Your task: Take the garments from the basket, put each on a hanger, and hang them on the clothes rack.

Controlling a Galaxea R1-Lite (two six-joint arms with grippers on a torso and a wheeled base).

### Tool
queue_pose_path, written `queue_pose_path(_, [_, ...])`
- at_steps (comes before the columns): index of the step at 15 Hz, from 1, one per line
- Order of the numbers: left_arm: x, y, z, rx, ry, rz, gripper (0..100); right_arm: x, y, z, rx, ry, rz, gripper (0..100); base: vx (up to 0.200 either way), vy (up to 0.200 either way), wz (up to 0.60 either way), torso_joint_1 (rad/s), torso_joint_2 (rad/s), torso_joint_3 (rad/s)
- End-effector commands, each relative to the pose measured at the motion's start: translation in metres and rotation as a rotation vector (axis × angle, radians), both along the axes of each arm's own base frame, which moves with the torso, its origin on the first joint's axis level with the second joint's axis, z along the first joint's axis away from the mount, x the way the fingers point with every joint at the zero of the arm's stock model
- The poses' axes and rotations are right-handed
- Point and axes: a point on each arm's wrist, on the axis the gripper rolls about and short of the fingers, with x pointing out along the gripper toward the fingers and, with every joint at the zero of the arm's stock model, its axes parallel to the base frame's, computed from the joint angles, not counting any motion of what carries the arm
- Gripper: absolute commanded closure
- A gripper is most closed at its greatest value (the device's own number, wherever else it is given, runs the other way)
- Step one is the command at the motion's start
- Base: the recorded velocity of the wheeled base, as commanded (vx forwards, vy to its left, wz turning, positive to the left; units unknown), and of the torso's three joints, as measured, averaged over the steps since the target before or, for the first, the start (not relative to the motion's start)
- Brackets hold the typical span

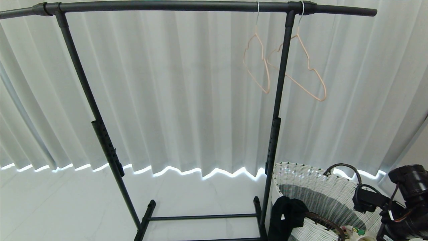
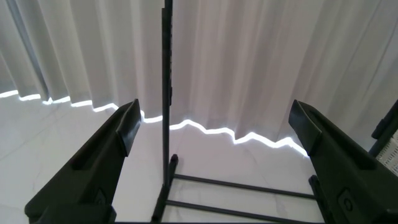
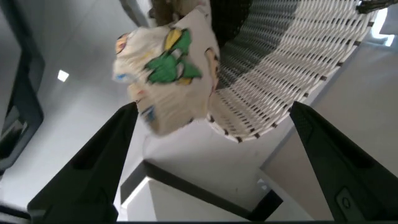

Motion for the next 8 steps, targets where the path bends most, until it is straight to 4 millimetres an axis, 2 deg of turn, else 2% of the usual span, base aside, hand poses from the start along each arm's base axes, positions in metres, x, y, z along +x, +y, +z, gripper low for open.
queue_pose_path(1, [0.0, 0.0, 0.0, 0.0, -0.001, 0.002, 0, 0.004, -0.002, -0.013, -0.005, 0.045, -0.011, 0, 0.0, 0.0, 0.0, 0.0, 0.0, 0.0])
queue_pose_path(6, [0.0, 0.0, 0.0, 0.0, -0.001, 0.001, 0, 0.018, -0.011, -0.03, -0.015, -0.046, -0.052, 0, 0.0, 0.0, 0.0, 0.0, 0.0, 0.0])
queue_pose_path(7, [0.0, 0.0, 0.0, 0.0, -0.001, 0.002, 0, 0.017, -0.012, -0.032, -0.015, -0.048, -0.057, 100, 0.0, 0.0, 0.0, 0.0, 0.0, 0.0])
queue_pose_path(8, [0.0, 0.0, 0.0, 0.0, -0.001, 0.001, 0, 0.014, -0.012, -0.034, -0.015, -0.046, -0.06, 100, 0.0, 0.0, 0.0, 0.0, 0.0, 0.0])
